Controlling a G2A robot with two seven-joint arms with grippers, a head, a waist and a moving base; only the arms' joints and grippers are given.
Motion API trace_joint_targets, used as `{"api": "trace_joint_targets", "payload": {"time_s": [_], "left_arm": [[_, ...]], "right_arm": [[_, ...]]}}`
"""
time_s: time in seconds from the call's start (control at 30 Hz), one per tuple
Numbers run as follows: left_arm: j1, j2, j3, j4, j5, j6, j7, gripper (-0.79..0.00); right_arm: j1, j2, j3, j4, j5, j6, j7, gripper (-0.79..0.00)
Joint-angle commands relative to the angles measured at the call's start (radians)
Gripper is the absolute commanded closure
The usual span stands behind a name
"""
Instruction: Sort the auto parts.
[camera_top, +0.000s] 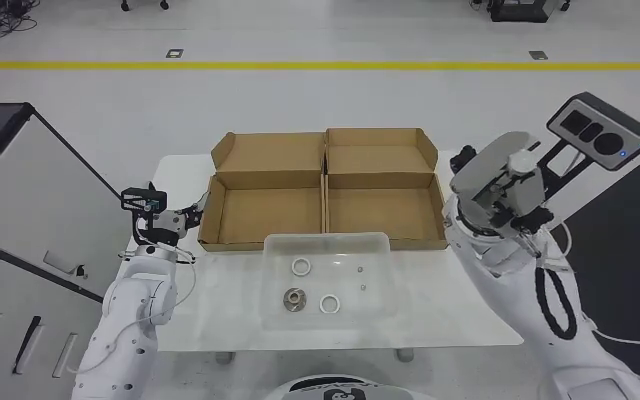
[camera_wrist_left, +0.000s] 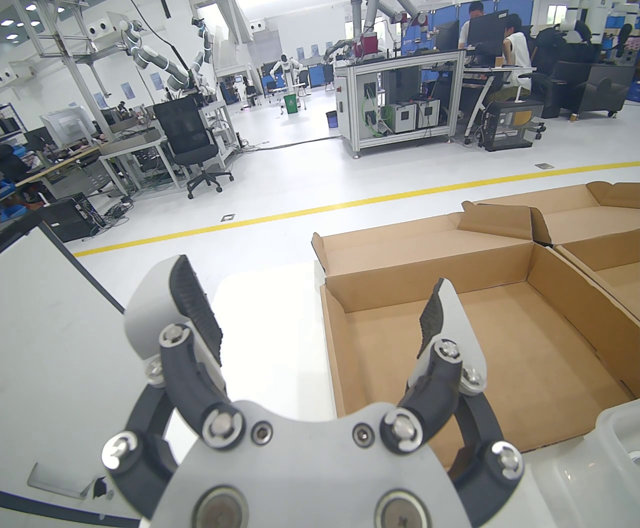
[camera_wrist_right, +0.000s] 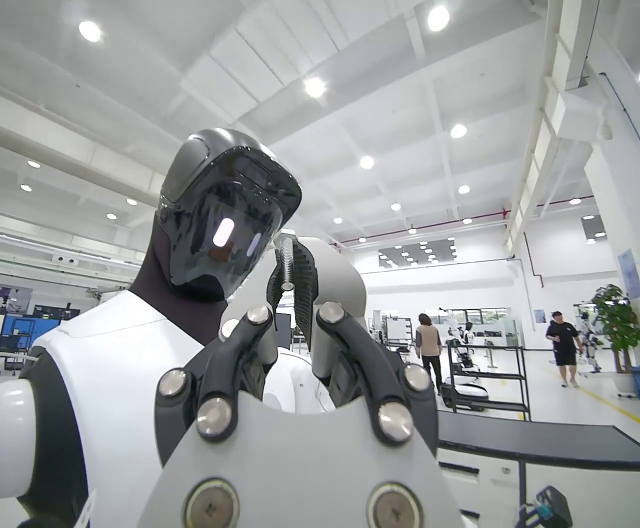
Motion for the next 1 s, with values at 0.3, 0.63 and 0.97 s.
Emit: {"api": "trace_joint_targets", "payload": {"time_s": [0.3,0.63,0.97], "left_arm": [[0.000,0.000,0.000,0.000,0.000,0.000,0.000,-0.785],[0.000,0.000,0.000,0.000,0.000,0.000,0.000,-0.785],[0.000,0.000,0.000,0.000,0.000,0.000,0.000,-0.785]], "right_arm": [[-0.003,0.002,0.047,0.000,-0.094,0.058,0.106,0.000],[-0.031,-0.004,0.057,-0.015,-0.028,0.022,0.075,0.000],[-0.046,-0.009,0.052,-0.019,0.034,0.000,0.073,0.000]]}}
